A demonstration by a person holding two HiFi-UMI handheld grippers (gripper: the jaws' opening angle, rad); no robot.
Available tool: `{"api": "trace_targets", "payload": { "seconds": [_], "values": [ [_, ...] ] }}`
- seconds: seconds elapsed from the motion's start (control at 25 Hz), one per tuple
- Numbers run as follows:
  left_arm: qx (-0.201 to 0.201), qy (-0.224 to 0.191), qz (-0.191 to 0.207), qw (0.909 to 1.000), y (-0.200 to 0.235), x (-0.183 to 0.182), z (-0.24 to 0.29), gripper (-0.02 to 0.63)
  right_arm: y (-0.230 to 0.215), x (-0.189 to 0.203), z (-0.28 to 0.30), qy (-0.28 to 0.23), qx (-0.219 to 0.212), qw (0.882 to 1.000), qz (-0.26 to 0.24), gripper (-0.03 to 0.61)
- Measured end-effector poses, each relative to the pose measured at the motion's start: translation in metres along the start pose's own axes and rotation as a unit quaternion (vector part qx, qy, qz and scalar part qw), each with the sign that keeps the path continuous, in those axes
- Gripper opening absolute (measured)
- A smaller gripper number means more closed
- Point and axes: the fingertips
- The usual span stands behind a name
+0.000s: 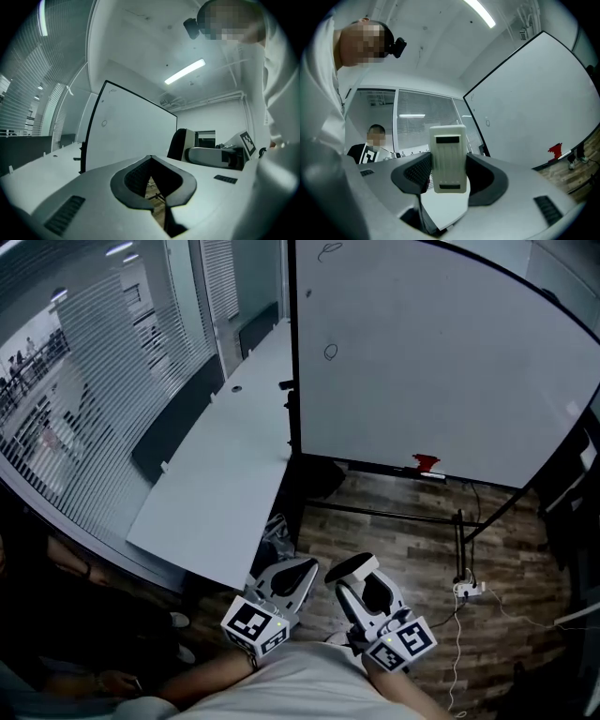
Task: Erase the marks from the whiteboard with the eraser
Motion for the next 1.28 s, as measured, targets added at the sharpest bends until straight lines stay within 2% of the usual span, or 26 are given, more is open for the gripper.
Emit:
{"api": "trace_targets", "payload": {
  "seconds": [0.2, 0.36, 0.64, 0.8, 1.12, 1.28],
  "values": [
    [-0.021, -0.005, -0.005, 0.9998, 0.004, -0.003, 0.045, 0.008, -0.037, -0.030, 0.002, 0.010, -0.014, 1.000, -0.001, 0.233],
    [-0.033, -0.005, 0.009, 0.9994, 0.003, -0.006, 0.074, 0.008, -0.061, -0.046, -0.004, 0.015, -0.020, 1.000, -0.008, 0.233],
    [-0.038, -0.002, -0.002, 0.9993, 0.010, 0.000, 0.110, 0.008, -0.095, -0.060, 0.003, 0.018, -0.023, 1.000, 0.002, 0.233],
    [-0.030, 0.000, -0.011, 0.9995, 0.017, 0.008, 0.132, 0.008, -0.118, -0.069, 0.009, 0.012, -0.011, 1.000, 0.014, 0.233],
    [-0.013, -0.007, -0.010, 0.9998, 0.051, 0.007, 0.180, 0.008, -0.154, -0.085, 0.039, 0.008, 0.004, 1.000, 0.004, 0.233],
    [-0.012, -0.012, -0.005, 0.9998, 0.083, 0.008, 0.200, 0.008, -0.169, -0.097, 0.069, 0.000, 0.008, 1.000, -0.006, 0.233]
  ]
}}
Point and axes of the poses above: the fingertips, and each gripper's own axes: z forward along the fingers, y to its left, x out of its underside, and after that the axes turned 14 degrees about z, right-handed
